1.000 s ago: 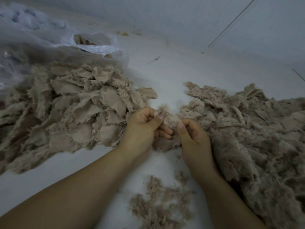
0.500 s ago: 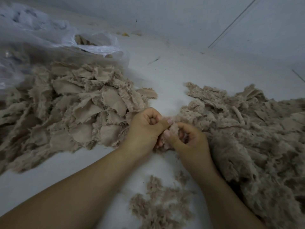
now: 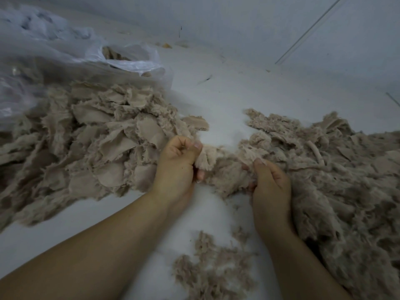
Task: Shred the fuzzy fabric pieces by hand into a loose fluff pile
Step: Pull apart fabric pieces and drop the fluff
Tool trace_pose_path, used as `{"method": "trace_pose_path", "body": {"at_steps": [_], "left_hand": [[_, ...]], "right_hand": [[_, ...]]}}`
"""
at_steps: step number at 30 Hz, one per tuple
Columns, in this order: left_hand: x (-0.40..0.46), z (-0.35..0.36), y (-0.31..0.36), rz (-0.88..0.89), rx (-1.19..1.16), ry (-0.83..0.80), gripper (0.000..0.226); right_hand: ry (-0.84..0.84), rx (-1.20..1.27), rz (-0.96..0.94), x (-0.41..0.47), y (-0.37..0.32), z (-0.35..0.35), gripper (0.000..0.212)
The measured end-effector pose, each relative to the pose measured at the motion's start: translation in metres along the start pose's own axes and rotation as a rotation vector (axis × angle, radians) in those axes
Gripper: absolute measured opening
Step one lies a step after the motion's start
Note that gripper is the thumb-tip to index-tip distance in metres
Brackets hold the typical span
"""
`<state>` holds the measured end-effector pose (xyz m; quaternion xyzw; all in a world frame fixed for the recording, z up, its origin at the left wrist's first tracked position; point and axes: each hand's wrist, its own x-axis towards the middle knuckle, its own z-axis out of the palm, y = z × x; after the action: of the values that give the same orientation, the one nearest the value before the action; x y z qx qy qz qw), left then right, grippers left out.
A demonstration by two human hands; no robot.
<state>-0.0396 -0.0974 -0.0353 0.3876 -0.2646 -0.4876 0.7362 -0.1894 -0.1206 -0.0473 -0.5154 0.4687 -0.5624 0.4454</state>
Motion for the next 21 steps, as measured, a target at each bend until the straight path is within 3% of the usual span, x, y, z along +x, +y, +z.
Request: {"method": "trace_pose_path", "body": {"at_steps": [5,8,12,16,21], "left_hand": [[-0.003,0.003,0.0,-0.036,-0.076,-0.106,0.018],[-0.006,0.004,-0.003,-0.061,-0.005,-0.206,0.032],[-0.006,0.003,-0.012,-0.029,0.241,-0.174,0.027],[-0.007,0.001,-0.014,0.035,0.301,-0.118,0.032],[-0.007,0.001,-0.009,-0.002,0.293,-0.085,0.02]], "right_hand": [[-0.026,-0.007,-0.042,-0.002,-0.001,0.002,0.047],[-0.053,-0.005,-0.069,-0.003,-0.001,0.003,0.049],[-0.157,-0.029,-0.087,-0.004,-0.002,0.001,0.035],[-0.31,-0.082,-0.113,-0.008,-0.004,0.001,0.017],[-0.165,-0.094,-0.105,-0.004,-0.001,0.001,0.046]]}}
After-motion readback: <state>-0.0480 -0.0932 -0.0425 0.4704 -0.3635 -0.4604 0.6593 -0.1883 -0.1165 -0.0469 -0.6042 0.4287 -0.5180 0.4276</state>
